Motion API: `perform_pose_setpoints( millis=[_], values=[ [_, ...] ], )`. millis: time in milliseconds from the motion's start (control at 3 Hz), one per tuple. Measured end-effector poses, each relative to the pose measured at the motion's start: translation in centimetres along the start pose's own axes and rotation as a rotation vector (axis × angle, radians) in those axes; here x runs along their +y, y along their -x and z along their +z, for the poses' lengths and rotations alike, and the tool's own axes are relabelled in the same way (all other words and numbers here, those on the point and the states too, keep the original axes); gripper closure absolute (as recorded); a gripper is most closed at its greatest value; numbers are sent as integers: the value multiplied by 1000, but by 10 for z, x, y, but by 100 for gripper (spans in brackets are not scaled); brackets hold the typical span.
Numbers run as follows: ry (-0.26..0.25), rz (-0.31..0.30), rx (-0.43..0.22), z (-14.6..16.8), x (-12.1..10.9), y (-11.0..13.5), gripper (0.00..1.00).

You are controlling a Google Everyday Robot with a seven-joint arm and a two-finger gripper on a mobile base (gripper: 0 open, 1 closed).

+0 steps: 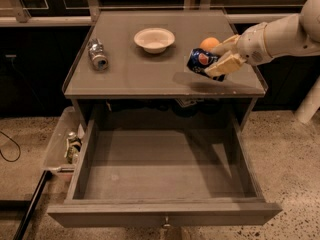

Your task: Pick pepsi can from top drawer and place on counter

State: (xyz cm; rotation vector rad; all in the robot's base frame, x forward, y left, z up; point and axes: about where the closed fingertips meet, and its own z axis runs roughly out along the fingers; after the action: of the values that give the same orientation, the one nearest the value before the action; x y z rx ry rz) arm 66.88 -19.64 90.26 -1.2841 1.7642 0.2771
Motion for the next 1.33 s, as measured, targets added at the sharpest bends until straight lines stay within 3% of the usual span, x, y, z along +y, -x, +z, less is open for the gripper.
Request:
perform_pose_setpoints(
  millis=[667,1333],
  values=[
    [32,59,9,48,-31,-20,100],
    [31,60,8,49,-32,-21,59]
  ],
)
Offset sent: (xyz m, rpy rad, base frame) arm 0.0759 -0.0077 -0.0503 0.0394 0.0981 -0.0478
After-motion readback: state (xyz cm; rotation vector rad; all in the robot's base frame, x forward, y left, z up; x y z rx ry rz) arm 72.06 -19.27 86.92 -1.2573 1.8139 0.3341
